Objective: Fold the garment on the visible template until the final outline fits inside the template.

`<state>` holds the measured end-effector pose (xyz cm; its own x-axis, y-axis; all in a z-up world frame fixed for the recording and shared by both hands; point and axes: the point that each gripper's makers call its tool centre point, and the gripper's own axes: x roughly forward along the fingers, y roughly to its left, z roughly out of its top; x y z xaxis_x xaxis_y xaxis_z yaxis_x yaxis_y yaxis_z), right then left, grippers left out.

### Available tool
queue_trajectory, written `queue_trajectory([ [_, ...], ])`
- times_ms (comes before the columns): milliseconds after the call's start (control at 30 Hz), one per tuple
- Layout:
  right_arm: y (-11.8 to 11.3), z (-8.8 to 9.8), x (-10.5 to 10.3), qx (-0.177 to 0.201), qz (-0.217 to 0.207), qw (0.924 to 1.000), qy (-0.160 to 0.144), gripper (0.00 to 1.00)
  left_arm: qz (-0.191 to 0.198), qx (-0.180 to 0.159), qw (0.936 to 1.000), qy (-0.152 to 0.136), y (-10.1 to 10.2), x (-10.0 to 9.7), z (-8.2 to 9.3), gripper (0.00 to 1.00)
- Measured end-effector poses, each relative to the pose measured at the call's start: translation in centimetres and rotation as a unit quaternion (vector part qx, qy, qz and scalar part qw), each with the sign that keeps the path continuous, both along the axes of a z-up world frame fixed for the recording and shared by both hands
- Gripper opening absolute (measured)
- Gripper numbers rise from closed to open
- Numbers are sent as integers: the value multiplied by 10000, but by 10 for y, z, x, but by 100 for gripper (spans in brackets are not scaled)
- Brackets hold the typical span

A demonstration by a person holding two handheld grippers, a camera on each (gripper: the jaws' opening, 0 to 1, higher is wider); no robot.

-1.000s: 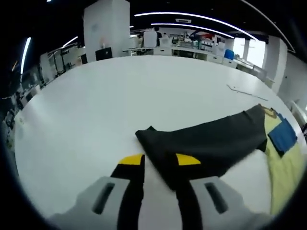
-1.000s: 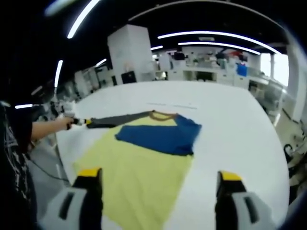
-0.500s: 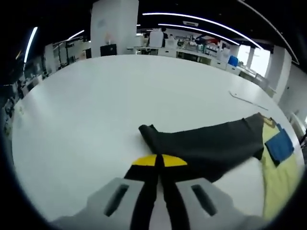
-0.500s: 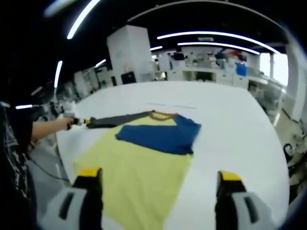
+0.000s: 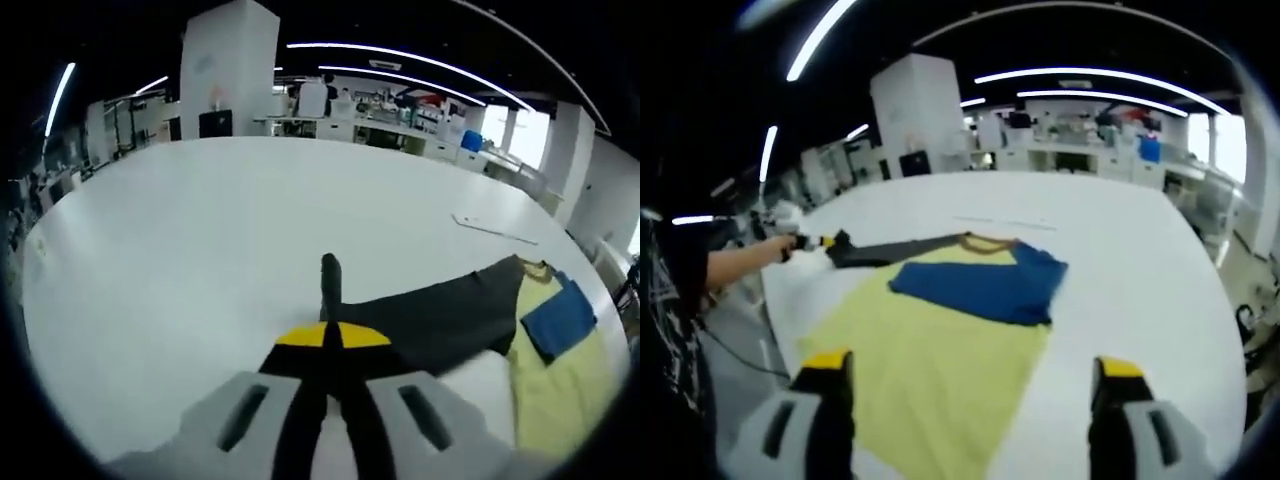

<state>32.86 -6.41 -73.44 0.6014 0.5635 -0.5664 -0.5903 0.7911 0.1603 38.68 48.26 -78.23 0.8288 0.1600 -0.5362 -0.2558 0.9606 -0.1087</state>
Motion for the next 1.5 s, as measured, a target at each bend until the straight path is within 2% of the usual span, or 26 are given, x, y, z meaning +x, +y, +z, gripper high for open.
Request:
queue_trajectory([
  [100, 2, 1, -1, 18, 30, 10000, -10, 99, -25, -51, 10000, -56, -4, 2, 6, 0],
  [233, 3, 2, -2, 31, 79, 10000, -31, 99, -94, -154, 9994, -291, -14, 10, 18, 0],
  [433, 3, 2, -4, 37, 125, 9999, -37, 99, -232, -235, 9976, -603, -36, 23, 44, 0],
  [533, 4, 2, -6, 50, 126, 9999, -23, 99, -280, -331, 9970, -635, -46, 31, 51, 0],
  [600, 4, 1, -7, 57, 128, 9999, -15, 99, -337, -467, 9957, -732, -56, 37, 57, 0],
  [733, 4, -1, -10, 61, 145, 9999, 12, 99, -488, -485, 9946, -779, -84, 42, 68, 0],
  [967, 3, -4, -12, 89, 114, 9999, 45, 99, -698, -717, 9912, -869, -121, 52, 78, 0],
  [1233, 3, -7, -15, 123, 96, 9999, 66, 99, -962, -1035, 9842, -1065, -164, 75, 89, 0],
  [1500, 0, -10, -16, 139, 53, 9998, 98, 99, -1154, -1343, 9778, -1116, -207, 88, 89, 0],
])
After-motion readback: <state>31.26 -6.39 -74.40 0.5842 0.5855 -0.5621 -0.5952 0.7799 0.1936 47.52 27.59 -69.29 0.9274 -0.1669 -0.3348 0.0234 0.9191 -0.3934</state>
